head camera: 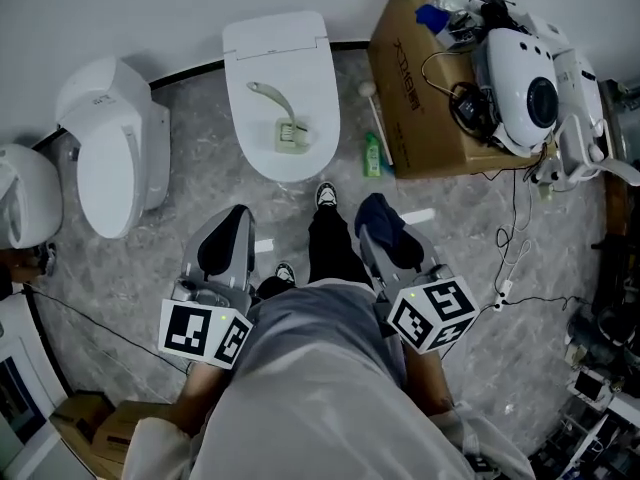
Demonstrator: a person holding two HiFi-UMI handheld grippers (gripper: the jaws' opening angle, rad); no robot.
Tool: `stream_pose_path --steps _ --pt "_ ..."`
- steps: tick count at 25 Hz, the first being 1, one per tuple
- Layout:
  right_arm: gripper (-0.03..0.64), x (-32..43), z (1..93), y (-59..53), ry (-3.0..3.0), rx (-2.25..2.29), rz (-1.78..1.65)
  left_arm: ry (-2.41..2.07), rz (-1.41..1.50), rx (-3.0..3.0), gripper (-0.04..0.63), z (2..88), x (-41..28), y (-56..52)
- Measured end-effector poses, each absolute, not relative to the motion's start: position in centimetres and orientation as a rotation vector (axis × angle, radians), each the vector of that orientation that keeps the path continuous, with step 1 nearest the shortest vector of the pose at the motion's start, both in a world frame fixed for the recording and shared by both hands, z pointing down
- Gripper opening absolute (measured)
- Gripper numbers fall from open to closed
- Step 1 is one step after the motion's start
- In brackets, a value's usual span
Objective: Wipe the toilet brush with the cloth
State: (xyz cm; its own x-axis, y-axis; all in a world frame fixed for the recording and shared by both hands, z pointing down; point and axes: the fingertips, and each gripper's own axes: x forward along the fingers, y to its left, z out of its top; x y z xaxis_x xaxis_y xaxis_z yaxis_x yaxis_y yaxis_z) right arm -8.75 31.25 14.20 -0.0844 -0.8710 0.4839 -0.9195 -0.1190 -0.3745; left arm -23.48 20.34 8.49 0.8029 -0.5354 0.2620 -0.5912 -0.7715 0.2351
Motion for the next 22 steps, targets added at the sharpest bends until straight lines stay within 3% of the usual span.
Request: stream_pose_path --steps 11,22 --pt "0.117 -1.4 15.2 19.5 -2.212 1.847 1.030 -1.062 0.324 2.551 0.000 10.0 -16.6 10.8" --pt "0.104 2.5 17.6 12.1 -2.377 1.620 1.241 -1.223 0.426 2.393 0.000 14.6 -14.1 3.7"
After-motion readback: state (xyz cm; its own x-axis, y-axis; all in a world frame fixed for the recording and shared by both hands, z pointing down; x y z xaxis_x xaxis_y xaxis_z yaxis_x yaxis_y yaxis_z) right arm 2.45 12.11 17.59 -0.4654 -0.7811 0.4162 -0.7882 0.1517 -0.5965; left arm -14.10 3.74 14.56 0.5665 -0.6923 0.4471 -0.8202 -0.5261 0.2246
